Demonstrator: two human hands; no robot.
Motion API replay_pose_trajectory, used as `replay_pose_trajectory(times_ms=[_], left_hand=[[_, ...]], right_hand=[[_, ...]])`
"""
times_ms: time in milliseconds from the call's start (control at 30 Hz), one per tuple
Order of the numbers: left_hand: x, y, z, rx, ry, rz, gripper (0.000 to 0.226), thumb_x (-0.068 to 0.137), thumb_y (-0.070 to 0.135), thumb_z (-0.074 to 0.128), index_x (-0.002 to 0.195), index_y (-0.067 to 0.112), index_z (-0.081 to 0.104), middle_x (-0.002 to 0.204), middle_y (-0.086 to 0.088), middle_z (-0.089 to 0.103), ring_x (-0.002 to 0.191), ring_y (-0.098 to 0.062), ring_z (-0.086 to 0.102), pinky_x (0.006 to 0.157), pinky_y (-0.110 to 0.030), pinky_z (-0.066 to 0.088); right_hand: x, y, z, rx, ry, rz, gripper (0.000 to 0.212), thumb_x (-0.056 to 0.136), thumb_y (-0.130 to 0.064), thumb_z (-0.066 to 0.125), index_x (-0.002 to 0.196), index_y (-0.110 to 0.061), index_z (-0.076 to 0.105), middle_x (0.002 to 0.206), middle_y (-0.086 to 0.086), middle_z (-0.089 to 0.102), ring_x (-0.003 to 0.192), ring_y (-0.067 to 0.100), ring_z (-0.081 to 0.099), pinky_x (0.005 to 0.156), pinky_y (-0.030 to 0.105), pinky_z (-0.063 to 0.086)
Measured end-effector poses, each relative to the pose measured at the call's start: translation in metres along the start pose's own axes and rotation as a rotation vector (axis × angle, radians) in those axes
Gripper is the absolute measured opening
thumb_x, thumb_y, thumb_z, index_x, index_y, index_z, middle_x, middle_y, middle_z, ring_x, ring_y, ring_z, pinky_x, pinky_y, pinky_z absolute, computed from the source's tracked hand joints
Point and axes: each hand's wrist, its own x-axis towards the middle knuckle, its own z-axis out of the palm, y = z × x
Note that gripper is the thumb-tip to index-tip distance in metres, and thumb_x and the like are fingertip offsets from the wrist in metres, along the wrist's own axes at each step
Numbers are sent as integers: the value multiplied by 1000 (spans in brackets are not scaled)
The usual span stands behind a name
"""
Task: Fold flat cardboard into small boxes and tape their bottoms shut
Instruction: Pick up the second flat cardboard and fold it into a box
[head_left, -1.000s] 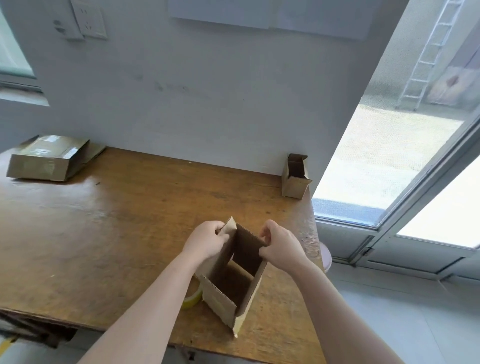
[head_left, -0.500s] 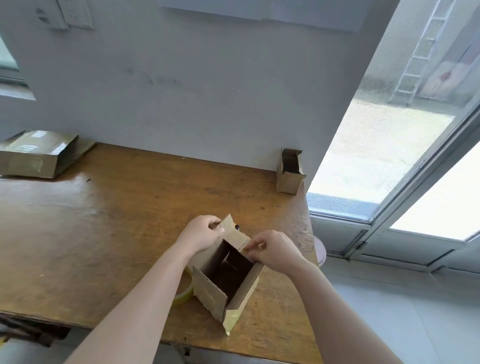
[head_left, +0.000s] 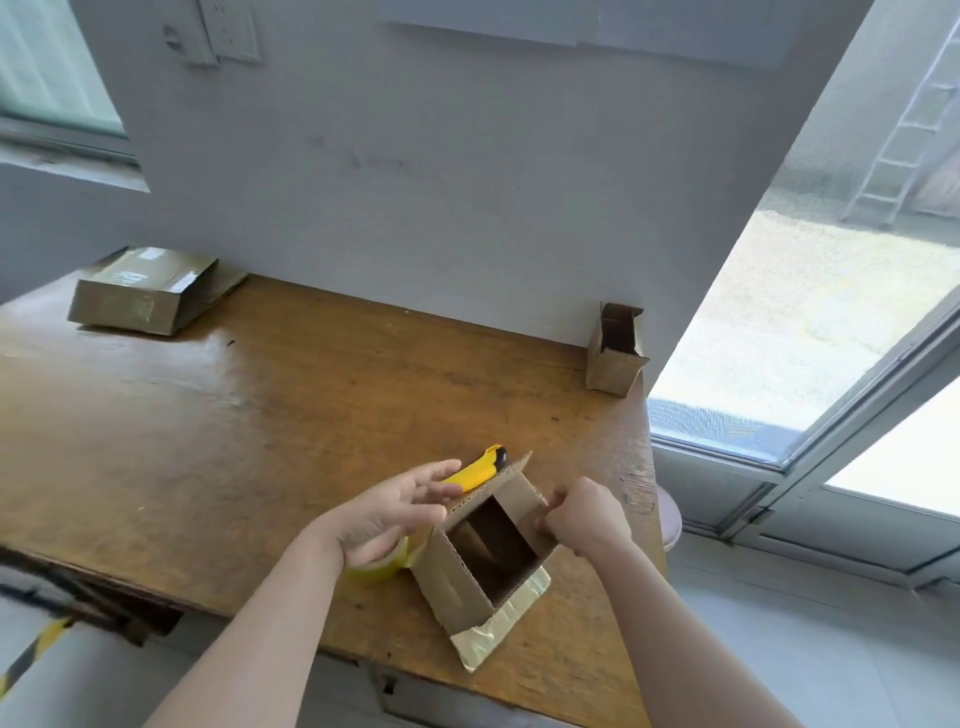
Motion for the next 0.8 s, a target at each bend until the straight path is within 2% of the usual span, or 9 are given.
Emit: replay_pose_trajectory(times_ms=[67, 133, 200, 267, 400, 500, 567, 667, 800], left_hand=[[-2, -9, 3, 58, -46, -54, 87, 60, 18, 85, 138, 25, 46, 136, -2, 53, 123, -17, 52, 101, -29, 43], [0, -16, 7, 130, 16, -90, 74, 68, 12, 83, 134, 23, 51, 130, 1, 58, 116, -14, 56, 90, -22, 47], [4, -20, 11, 187, 180, -77, 52, 73, 17, 83, 119, 22, 60, 113, 6, 65, 108, -13, 58, 79, -18, 47], [10, -24, 13, 282, 363, -63, 37, 69, 26, 85, 101, 22, 67, 92, 7, 69, 95, -15, 62, 68, -21, 46], [19, -33, 18, 765, 652, -132, 43, 65, 43, 85, 99, 27, 65, 103, 1, 55, 93, -19, 57, 74, -30, 44], [21, -39, 19, 873, 676, -138, 37, 67, 45, 83, 96, 30, 64, 100, 2, 50, 85, -17, 56, 72, -29, 44], [22, -42, 20, 895, 679, -106, 30, 70, 44, 82, 91, 29, 66, 95, 3, 51, 80, -15, 55, 68, -29, 43], [23, -44, 21, 917, 727, -15, 21, 73, 40, 80, 87, 30, 67, 88, 5, 52, 75, -13, 54, 63, -27, 41], [20, -46, 18, 810, 707, 79, 17, 77, 30, 79, 87, 32, 64, 91, 6, 56, 81, -14, 56, 66, -26, 43]], right_hand=[[-1, -3, 1, -8, -12, 1, 5, 81, -16, 63, 84, -18, 67, 80, 1, 64, 72, 19, 64, 62, 32, 59], [-3, -6, 4, -24, -33, 2, 7, 79, -15, 62, 85, -16, 67, 80, 2, 65, 72, 20, 65, 64, 33, 60], [-6, -6, 7, -46, -53, 5, 8, 78, -15, 61, 84, -14, 66, 80, 3, 66, 74, 22, 66, 64, 33, 60], [-7, -5, 9, -59, -78, 1, 10, 77, -16, 59, 85, -13, 64, 81, 5, 66, 77, 25, 66, 66, 33, 59], [-9, -6, 13, -72, -148, -43, 17, 79, -17, 58, 96, -15, 56, 82, 5, 66, 69, 22, 70, 64, 33, 60], [-11, -6, 19, -55, -179, -78, 30, 78, -15, 57, 106, -16, 48, 82, 4, 66, 56, 20, 70, 61, 35, 61], [-10, -4, 22, -38, -185, -116, 48, 77, -12, 58, 123, -19, 45, 88, 4, 68, 53, 20, 70, 59, 35, 61], [-11, -3, 22, -17, -212, -172, 75, 77, -11, 62, 144, -35, 35, 95, 1, 68, 45, 16, 66, 51, 29, 58], [-10, 0, 21, 8, -194, -179, 66, 78, -14, 69, 135, -40, 49, 102, -1, 66, 45, 16, 65, 56, 33, 60]])
